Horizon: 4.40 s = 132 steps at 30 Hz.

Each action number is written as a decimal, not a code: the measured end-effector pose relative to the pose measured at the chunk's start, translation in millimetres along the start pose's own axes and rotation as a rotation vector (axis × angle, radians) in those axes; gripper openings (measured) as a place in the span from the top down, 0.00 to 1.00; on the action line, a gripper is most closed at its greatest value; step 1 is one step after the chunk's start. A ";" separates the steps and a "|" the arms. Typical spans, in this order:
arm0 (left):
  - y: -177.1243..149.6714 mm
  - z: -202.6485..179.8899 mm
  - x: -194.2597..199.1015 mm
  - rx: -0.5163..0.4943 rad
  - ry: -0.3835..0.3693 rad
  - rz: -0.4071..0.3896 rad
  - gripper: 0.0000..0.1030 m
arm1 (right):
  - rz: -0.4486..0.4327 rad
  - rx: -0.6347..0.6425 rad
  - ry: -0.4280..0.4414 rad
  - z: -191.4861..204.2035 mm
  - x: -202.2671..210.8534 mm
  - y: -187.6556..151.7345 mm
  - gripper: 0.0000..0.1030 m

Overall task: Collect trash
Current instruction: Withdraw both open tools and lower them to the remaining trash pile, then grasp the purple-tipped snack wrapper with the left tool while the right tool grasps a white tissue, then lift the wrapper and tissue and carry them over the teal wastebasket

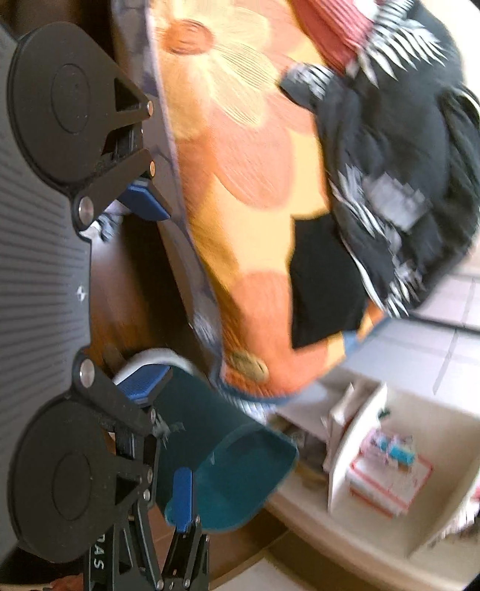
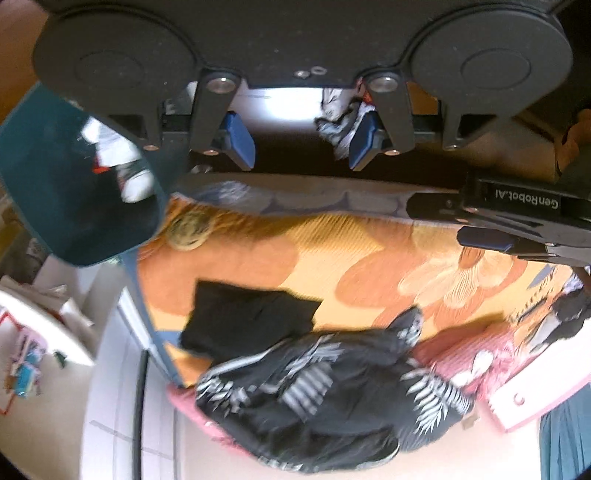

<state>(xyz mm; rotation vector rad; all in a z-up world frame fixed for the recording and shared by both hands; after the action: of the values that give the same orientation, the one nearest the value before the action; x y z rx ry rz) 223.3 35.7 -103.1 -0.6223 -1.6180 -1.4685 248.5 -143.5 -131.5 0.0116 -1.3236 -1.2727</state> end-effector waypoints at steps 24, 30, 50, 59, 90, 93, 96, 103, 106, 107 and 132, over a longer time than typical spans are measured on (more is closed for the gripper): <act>-151.9 113.7 -258.2 0.208 0.203 0.463 0.17 | 0.435 0.014 0.096 8.3 -278.0 -98.9 0.45; -172.0 119.0 -315.2 0.200 0.236 0.534 0.17 | 0.512 -0.013 0.127 -9.0 -338.8 -124.9 0.45; -219.0 107.7 -433.2 0.182 0.168 0.648 0.30 | 0.628 -0.022 0.123 -38.4 -469.7 -178.1 0.48; -225.7 108.6 -451.4 0.227 0.126 0.670 0.61 | 0.639 -0.025 0.103 -41.4 -494.6 -180.7 0.75; -165.0 78.6 -304.6 0.260 0.110 0.566 0.75 | 0.363 -0.036 0.031 -28.9 -311.9 -101.6 0.92; -152.3 71.8 -267.9 0.249 0.099 0.520 0.75 | 0.305 -0.020 0.031 -16.9 -272.9 -84.5 0.92; -136.4 64.5 -226.9 0.243 0.080 0.462 0.75 | 0.257 -0.012 0.023 -6.8 -235.3 -72.4 0.92; -100.8 48.4 -135.3 0.225 0.028 0.304 0.75 | 0.117 0.023 0.023 18.0 -135.2 -45.7 0.92; -86.4 39.2 -101.8 0.212 -0.005 0.247 0.75 | 0.048 0.049 0.011 25.8 -95.4 -36.0 0.92; -80.4 35.0 -90.1 0.205 -0.013 0.226 0.75 | 0.027 0.049 0.003 25.9 -81.7 -32.6 0.92; 67.4 -174.1 60.4 -0.167 -0.209 -0.118 0.75 | -0.348 -0.032 -0.211 -89.7 136.7 19.6 0.92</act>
<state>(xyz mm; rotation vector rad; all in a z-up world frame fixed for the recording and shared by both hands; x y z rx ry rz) 290.7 -130.3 -23.1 -0.8093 -1.7268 -1.6845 288.5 -284.0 -55.6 0.0907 -1.5271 -1.6245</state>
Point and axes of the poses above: each gripper's, at about its wrist camera, not at the fingertips, and x roughly against the way its jaws point, z to its left, y to its top, the point moved 7 cm from there along -x, roughly the way its jaws point, and after that the axes turned 13 degrees about y, right-handed, at the moved point
